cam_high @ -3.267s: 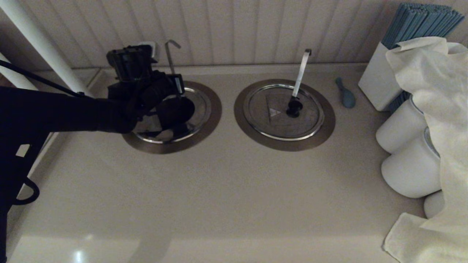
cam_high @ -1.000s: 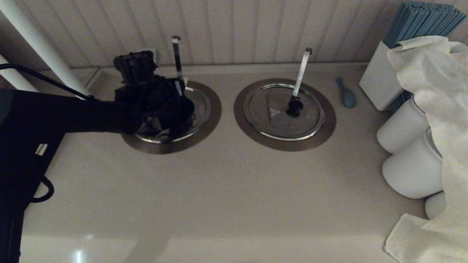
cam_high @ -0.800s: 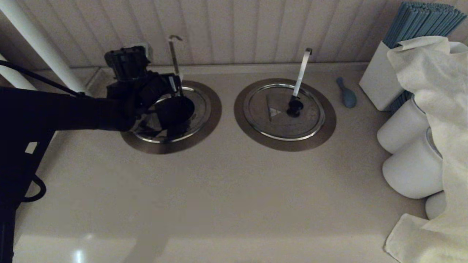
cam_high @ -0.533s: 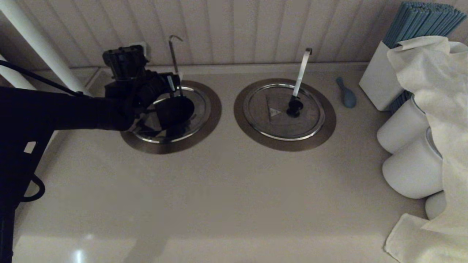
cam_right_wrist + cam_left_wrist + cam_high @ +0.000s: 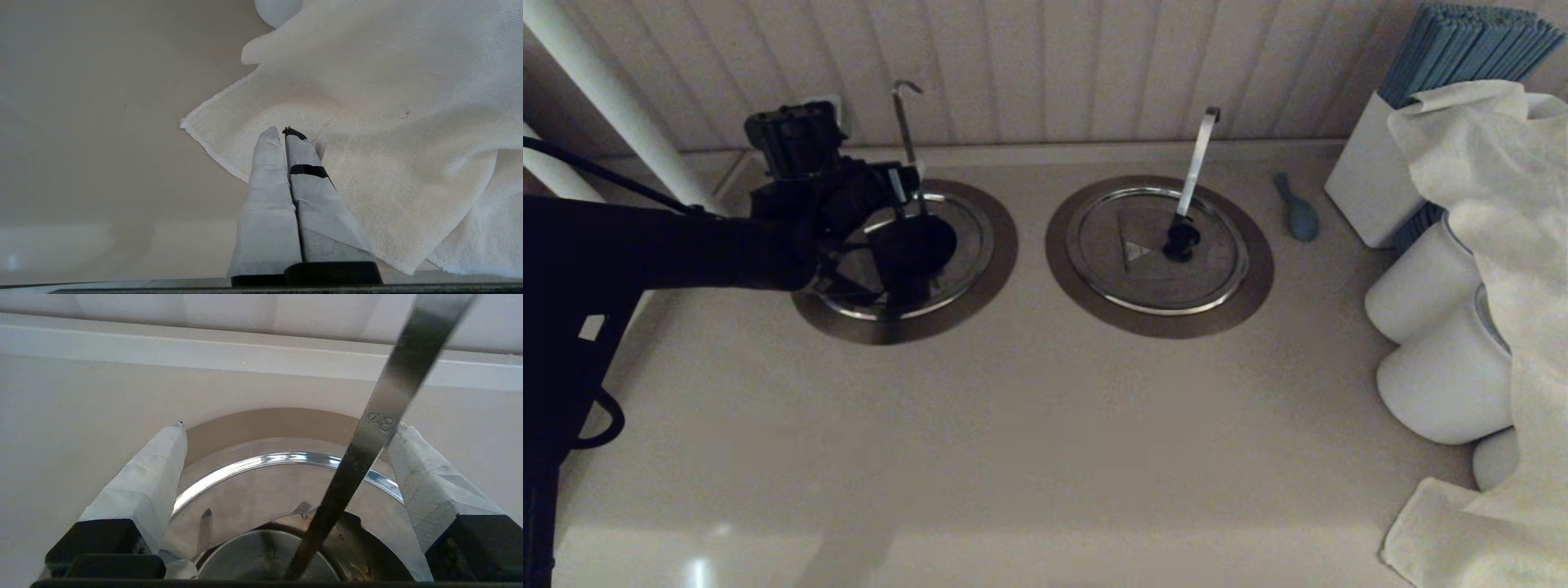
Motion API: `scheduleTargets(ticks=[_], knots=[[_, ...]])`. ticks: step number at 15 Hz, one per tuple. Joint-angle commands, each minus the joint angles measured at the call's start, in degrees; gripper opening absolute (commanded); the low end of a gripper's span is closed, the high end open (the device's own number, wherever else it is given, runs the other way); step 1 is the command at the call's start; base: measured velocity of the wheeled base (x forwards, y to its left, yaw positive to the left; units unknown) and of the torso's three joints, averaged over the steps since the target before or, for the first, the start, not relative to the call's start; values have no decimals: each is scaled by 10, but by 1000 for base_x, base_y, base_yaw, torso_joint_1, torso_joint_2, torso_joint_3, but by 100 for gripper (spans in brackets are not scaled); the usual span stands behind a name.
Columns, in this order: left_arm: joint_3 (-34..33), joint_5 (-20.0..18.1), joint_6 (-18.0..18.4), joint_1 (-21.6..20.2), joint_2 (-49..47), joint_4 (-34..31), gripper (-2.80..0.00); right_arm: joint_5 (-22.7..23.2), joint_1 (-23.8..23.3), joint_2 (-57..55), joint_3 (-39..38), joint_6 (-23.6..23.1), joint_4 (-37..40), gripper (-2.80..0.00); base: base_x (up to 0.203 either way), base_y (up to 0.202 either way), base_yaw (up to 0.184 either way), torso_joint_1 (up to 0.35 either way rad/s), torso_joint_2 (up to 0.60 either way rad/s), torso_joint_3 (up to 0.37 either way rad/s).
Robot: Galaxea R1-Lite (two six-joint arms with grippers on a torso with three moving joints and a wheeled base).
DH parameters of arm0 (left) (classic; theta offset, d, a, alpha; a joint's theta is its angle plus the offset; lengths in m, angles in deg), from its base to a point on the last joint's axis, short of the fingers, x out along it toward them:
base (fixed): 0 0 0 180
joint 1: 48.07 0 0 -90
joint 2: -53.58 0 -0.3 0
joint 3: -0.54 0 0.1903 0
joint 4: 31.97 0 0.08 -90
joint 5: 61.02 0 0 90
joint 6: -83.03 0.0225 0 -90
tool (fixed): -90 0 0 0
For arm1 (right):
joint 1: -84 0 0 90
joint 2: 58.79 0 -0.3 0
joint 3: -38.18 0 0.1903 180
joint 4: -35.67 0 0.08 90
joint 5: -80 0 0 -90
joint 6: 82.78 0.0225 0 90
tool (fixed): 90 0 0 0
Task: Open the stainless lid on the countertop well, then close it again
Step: Stir with a spoon, then close the lid
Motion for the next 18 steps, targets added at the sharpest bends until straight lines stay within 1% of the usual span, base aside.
scheduleTargets(ticks=[1, 5, 7, 9, 12, 15, 18], knots=[[-6, 1, -1, 2, 8, 2, 0, 0, 0, 0, 0, 0, 0, -280, 0, 0, 0, 0, 0, 0], [-36, -7, 3, 10, 40, 2, 0, 0, 0, -1, 0, 0, 0, -280, 0, 0, 0, 0, 0, 0], [-56, -21, 9, 11, 62, -1, 0, 0, 0, -1, 0, 0, 0, -280, 0, 0, 0, 0, 0, 0], [-62, -22, 23, 10, 72, -2, 0, 0, 0, -1, 0, 0, 0, -280, 0, 0, 0, 0, 0, 0], [-77, -26, 24, 10, 97, -4, 0, 0, 0, -1, 0, 0, 0, -280, 0, 0, 0, 0, 0, 0], [-105, -60, 23, 10, 143, -9, 0, 0, 0, 0, 0, 0, 0, -280, 0, 0, 0, 0, 0, 0], [-110, -67, 22, 7, 164, -21, 0, 0, 0, -1, 0, 0, 0, -280, 0, 0, 0, 0, 0, 0]])
